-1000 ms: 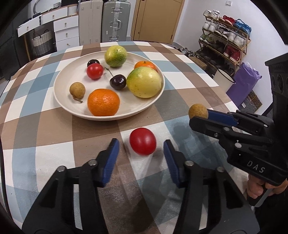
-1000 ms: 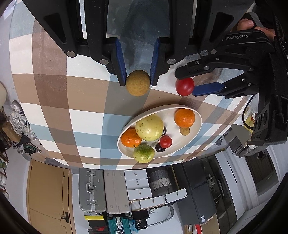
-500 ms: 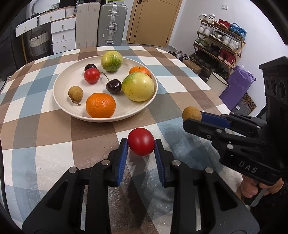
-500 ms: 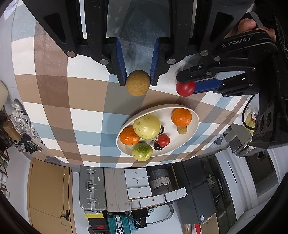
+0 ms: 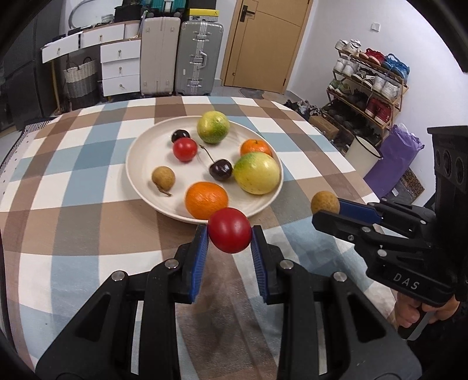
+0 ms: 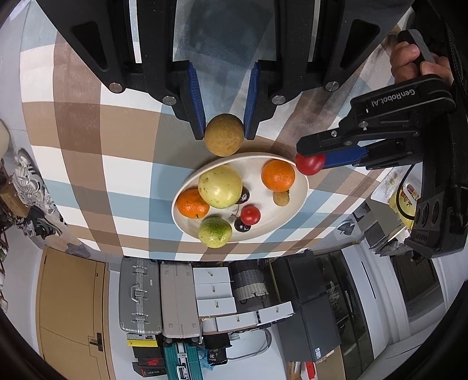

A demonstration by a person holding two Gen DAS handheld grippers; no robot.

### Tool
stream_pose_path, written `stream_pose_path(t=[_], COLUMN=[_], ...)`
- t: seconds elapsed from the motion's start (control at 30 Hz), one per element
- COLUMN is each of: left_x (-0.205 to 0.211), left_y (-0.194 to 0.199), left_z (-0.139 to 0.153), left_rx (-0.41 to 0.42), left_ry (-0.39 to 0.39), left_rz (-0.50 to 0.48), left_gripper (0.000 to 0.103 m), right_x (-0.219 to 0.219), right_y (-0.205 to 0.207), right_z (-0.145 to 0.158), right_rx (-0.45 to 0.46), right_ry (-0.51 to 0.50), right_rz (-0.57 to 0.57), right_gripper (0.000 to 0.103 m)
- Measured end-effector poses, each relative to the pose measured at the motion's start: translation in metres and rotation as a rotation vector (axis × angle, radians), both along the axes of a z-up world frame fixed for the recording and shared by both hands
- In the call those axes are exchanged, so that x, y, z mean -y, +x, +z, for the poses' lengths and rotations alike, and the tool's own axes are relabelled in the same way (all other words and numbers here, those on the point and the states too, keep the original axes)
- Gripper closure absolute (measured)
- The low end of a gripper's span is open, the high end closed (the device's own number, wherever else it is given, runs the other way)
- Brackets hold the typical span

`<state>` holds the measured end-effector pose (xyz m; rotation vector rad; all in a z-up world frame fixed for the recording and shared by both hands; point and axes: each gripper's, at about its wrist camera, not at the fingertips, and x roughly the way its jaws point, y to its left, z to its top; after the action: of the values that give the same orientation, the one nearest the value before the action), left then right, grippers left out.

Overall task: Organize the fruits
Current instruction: 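Lift and carry the brown fruit and red tomato over the white plate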

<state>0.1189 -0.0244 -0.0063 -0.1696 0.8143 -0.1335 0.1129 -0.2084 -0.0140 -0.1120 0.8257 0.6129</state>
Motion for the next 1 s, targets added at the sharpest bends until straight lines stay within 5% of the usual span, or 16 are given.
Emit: stream_pose_path(t=[1.0], left_x=[-0.032], left_y=[0.03], left_z=[0.029], left_rx=[0.076], left_ry=[0.047], left_rz=[0.087], left_gripper=[0.076], right_x=[-0.03], right_y=[0.025], right_z=[0.046], right_rx=[0.111], right_ry=[0.018], right_rz=[0.063], right_gripper=[0.076])
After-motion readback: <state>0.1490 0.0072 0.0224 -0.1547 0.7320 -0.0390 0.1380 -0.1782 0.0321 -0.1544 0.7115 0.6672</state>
